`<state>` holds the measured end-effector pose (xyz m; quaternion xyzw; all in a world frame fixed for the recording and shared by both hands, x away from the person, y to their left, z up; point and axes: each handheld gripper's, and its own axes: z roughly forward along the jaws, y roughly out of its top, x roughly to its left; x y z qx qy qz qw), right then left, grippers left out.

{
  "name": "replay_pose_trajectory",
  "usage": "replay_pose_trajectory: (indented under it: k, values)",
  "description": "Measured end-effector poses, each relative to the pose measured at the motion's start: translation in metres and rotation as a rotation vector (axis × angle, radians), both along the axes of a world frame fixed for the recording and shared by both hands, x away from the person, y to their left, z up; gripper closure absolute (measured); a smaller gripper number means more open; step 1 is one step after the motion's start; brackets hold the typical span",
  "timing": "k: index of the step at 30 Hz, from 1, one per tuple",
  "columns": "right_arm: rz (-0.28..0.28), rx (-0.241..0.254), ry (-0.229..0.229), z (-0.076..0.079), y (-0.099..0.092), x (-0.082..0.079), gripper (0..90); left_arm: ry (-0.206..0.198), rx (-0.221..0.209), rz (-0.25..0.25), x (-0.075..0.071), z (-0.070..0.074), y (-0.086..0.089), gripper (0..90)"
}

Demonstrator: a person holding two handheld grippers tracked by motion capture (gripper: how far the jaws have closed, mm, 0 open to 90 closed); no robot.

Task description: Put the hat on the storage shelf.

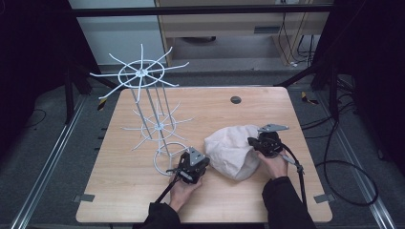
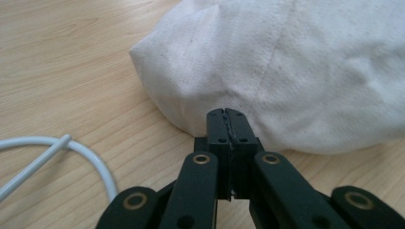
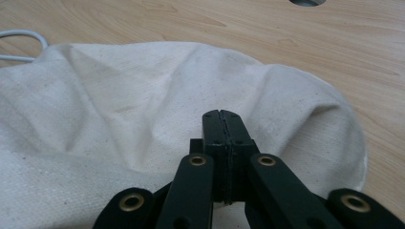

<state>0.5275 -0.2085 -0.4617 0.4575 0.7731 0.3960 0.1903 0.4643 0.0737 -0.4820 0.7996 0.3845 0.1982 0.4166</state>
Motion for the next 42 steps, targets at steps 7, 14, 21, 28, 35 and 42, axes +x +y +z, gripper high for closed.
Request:
replay_pose_trajectory:
  k: [7, 14, 21, 28, 35, 42]
  values:
    - [-0.007, 0.011, 0.000, -0.002, -0.009, -0.017, 90.0, 0.009, -0.019, 0.017, 0.010, 0.000, -0.009, 89.8]
    - [-0.017, 0.029, 0.005, -0.004, -0.015, -0.035, 90.0, 0.012, -0.015, 0.014, 0.018, 0.000, -0.015, 89.8]
    - [-0.077, 0.083, -0.079, 0.007, -0.023, -0.043, 90.0, -0.031, -0.053, -0.038, -0.019, 0.020, -0.007, 86.7]
    - [-0.107, 0.121, -0.143, 0.021, -0.033, -0.050, 84.8, -0.044, -0.056, -0.110, -0.054, 0.029, -0.017, 67.8]
    - [-0.145, 0.108, -0.163, 0.024, -0.042, -0.050, 68.4, -0.060, -0.016, -0.129, -0.062, 0.021, -0.044, 49.2]
    - [-0.185, 0.088, -0.177, 0.023, -0.052, -0.046, 62.6, -0.058, -0.016, -0.122, -0.069, 0.022, -0.057, 39.9]
